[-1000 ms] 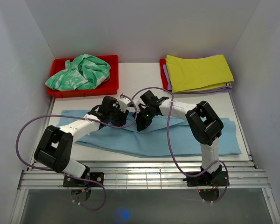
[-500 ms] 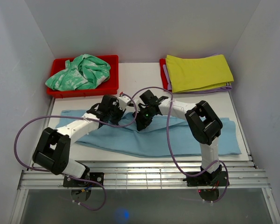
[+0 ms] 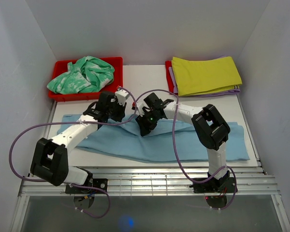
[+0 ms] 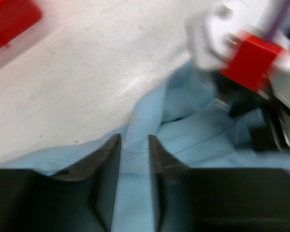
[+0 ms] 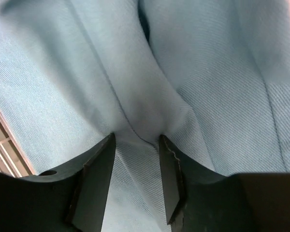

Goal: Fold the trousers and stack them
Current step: Fold the trousers

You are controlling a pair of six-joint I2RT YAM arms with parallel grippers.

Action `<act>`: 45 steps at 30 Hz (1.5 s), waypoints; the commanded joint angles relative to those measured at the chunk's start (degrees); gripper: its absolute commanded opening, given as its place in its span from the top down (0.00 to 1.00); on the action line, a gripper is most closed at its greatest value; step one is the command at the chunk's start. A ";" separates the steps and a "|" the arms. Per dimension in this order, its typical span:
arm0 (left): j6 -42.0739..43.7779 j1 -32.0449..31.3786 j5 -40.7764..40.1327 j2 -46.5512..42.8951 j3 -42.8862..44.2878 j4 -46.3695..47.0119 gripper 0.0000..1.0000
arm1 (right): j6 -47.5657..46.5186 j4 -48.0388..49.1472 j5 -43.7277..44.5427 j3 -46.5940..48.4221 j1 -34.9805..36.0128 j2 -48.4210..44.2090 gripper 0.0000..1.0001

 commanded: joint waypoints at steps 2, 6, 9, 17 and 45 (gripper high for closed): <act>-5.54 5.39 -1.91 -2.99 2.84 3.26 0.51 | -1.96 -3.12 5.96 1.04 -2.35 -2.02 0.41; -5.62 8.81 0.72 -4.22 3.98 2.74 0.46 | -6.44 -6.28 6.75 4.63 -8.14 -7.01 0.24; -3.97 9.09 5.71 -5.37 4.16 0.98 0.46 | -11.88 -12.86 5.35 8.68 -14.29 -9.92 0.04; -0.35 9.09 14.44 -7.39 -0.67 -3.51 0.60 | -27.96 -30.70 1.30 3.53 -35.91 -21.42 0.01; 9.75 -11.65 -26.51 17.56 16.37 -19.94 0.44 | -33.96 -28.62 13.43 -31.56 -41.20 -37.79 0.35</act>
